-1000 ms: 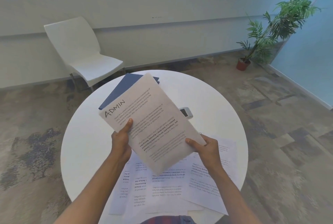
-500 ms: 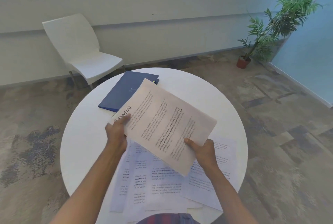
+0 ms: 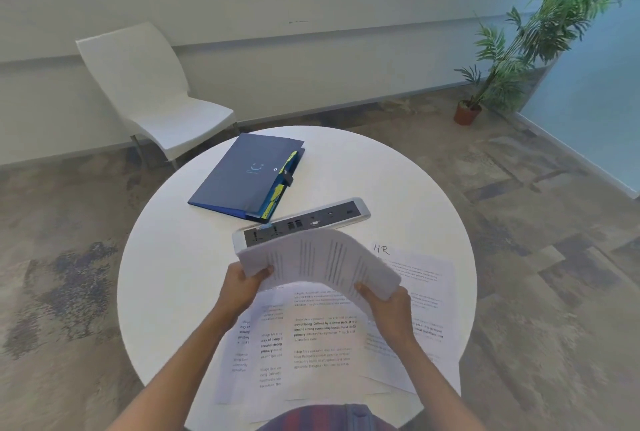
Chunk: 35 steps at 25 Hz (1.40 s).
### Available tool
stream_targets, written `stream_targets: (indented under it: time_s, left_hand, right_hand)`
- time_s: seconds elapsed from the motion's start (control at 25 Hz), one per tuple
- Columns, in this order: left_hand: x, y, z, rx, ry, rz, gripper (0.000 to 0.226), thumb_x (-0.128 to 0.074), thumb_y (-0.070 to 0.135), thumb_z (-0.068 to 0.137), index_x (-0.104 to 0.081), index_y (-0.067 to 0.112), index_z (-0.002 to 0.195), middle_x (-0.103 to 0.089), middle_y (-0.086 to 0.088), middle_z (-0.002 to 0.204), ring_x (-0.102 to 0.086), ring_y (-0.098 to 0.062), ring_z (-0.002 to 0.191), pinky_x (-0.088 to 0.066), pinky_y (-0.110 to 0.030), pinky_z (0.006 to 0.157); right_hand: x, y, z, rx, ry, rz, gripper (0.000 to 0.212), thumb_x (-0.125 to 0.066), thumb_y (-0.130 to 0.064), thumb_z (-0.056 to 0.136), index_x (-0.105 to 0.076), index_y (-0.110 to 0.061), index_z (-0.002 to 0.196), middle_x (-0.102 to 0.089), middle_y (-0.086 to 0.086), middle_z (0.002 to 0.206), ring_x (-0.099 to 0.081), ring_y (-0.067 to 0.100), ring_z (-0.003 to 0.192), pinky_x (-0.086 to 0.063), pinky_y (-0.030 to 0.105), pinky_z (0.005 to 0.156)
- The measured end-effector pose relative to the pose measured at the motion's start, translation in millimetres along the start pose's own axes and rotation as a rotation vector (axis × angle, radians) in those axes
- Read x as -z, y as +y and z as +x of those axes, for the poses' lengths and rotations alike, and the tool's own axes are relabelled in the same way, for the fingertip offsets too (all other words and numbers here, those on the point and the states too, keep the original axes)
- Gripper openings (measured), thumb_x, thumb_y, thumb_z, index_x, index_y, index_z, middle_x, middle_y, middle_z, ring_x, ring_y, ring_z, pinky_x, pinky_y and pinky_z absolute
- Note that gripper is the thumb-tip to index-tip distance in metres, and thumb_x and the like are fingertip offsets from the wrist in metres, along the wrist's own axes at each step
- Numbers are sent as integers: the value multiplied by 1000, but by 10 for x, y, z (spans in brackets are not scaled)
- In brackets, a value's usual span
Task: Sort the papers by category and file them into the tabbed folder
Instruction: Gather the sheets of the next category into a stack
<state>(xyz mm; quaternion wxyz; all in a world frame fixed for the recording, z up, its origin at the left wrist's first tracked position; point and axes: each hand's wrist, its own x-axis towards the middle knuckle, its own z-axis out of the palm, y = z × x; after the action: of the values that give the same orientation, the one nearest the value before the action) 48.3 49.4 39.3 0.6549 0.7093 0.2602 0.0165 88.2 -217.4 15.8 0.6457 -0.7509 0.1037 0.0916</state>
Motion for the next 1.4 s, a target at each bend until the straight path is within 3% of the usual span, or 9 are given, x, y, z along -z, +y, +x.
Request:
stream_targets:
  time_s: [0.32, 0.56, 0.68, 0.84, 0.92, 1.08, 1.12, 1.28, 1.4]
  left_hand:
    - [-36, -232, -73, 19, 90, -5, 16, -67, 13, 90, -68, 11, 106, -72, -4, 93, -66, -32, 94, -53, -33, 70]
    - [58, 152, 22, -102, 96, 89, 10, -67, 21, 91, -73, 15, 95, -73, -9, 86, -67, -31, 85, -55, -43, 71]
    - [103, 535, 64, -272, 45, 260, 22, -63, 30, 88, -76, 13, 83, -72, -8, 76, -65, -23, 73, -48, -30, 63]
    - [70, 932, 113, -438, -94, 506, 27, -52, 23, 97, -78, 18, 95, -74, 1, 83, -65, -21, 80, -45, -32, 64]
    - [18, 1110, 83, -450, -187, 592, 28, -50, 19, 98, -77, 23, 101, -74, 8, 90, -65, -16, 85, -48, -31, 67]
    - [-14, 1331, 118, -515, -235, 609, 21, -55, 19, 96, -75, 23, 97, -72, 2, 89, -65, -19, 84, -52, -40, 72]
    - [-3, 1317, 172, -533, -194, 586, 19, -59, 24, 93, -72, 25, 106, -72, 2, 97, -64, -21, 88, -54, -45, 76]
    - [28, 1132, 321, -298, 89, 310, 94, -79, 40, 77, -16, 42, 146, -44, 7, 142, -53, -20, 116, -51, -49, 89]
    - [-52, 891, 186, -50, -118, -29, 70, -72, 33, 85, -33, 25, 143, -59, 0, 135, -65, -18, 110, -55, -42, 89]
  right_hand:
    - [79, 55, -39, -10, 19, -43, 13, -78, -18, 83, -72, -15, 94, -74, -3, 84, -72, 24, 81, -54, 26, 60]
    - [202, -335, -18, 138, 19, -31, 11, -81, -16, 81, -75, -21, 89, -75, -7, 82, -71, 10, 78, -53, 18, 57]
    - [308, -697, 53, 287, -16, -177, 18, -81, -22, 80, -76, -22, 98, -76, -9, 87, -69, 1, 78, -55, 17, 63]
    - [260, -1027, 164, 452, -200, -623, 24, -74, -35, 83, -76, -29, 106, -78, -12, 95, -71, 0, 86, -56, 24, 79]
    - [142, -1133, 186, 483, -272, -687, 15, -68, -39, 87, -77, -32, 97, -76, -13, 87, -69, 4, 79, -53, 28, 73]
    - [15, -1258, 214, 450, -322, -544, 31, -66, -30, 91, -64, -28, 61, -64, -7, 61, -55, 5, 55, -40, 22, 55]
    - [23, -1271, 238, 421, -335, -476, 28, -67, -29, 91, -68, -21, 64, -68, -2, 64, -58, 8, 57, -42, 23, 56]
    - [87, -1251, 317, 279, -294, -175, 22, -72, -26, 89, -76, -6, 80, -76, 12, 77, -74, 31, 70, -55, 36, 62]
    - [109, -1204, 370, 157, -222, 20, 15, -72, -19, 89, -76, -5, 87, -78, 12, 81, -75, 28, 71, -60, 35, 63]
